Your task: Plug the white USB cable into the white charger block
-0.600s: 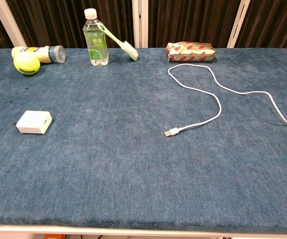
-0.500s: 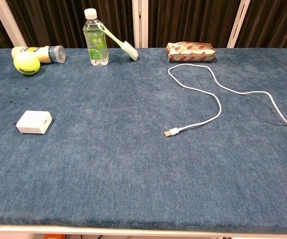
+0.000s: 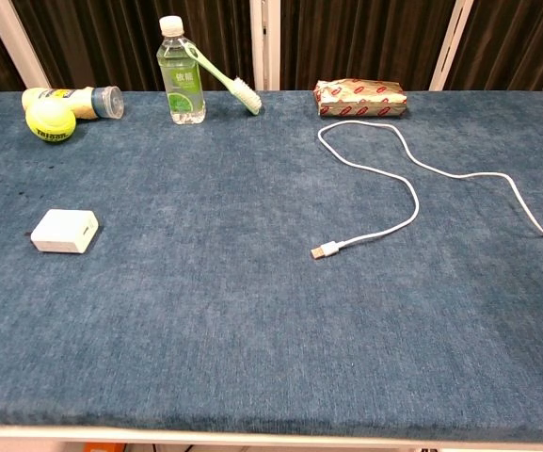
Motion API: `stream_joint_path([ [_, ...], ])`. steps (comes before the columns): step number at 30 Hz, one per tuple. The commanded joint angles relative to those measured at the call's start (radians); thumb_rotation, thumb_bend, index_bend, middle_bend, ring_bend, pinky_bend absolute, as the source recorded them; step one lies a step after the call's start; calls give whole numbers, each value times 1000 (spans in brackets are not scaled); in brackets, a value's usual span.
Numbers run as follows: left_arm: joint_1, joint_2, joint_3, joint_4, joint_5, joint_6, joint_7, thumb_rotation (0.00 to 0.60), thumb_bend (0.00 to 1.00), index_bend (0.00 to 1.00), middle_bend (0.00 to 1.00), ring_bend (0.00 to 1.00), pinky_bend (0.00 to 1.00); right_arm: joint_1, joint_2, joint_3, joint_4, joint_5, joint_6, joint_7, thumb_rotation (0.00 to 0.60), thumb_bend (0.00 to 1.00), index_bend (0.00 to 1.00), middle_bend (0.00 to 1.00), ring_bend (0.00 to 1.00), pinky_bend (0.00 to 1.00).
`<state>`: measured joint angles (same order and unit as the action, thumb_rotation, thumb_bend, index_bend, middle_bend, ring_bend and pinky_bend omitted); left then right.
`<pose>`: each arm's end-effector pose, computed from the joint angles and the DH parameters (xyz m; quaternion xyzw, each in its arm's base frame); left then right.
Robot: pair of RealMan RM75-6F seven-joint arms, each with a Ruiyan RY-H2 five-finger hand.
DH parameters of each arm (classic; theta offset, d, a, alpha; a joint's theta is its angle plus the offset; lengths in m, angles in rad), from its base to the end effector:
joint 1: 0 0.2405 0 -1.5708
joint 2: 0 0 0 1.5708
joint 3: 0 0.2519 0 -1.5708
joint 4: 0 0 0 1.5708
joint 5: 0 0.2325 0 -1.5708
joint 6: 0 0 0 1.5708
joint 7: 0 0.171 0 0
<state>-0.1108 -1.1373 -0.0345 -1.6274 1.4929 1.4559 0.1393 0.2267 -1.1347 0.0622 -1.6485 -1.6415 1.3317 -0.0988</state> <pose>-0.3094 0.2135 0.1222 -0.6266 -0.3618 -0.3516 0.5940 -0.2597 -0.2469 0.0969 0.6999 -0.3250 0.3942 0.4992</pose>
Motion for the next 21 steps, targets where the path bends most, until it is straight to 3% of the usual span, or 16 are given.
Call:
stream_joint_path([
  [1,2,-2,1,2,0,3,-4,600,101,87,138,34,14,114,-43,26,-56,-2,-146,-74,600,217,252,306,145,110],
  [6,5,-5,7,9,-1,-1,-12,600,101,86,138,34,14,207,-161,75,-75,90,-260,-191,600,192,308,252,73,10],
  [12,7,-7,10,11,0,0,-16,600,99,86,138,34,15,261,-317,99,-61,225,-310,-325,600,88,376,223,32,0],
  [16,7,-9,11,18,0,-3,-24,600,98,87,138,34,14,283,-392,103,-45,312,-322,-409,600,92,385,235,32,0],
  [21,1,-14,12,28,2,-12,-35,600,98,87,138,34,14,315,-458,107,-16,408,-343,-470,600,194,402,242,32,0],
])
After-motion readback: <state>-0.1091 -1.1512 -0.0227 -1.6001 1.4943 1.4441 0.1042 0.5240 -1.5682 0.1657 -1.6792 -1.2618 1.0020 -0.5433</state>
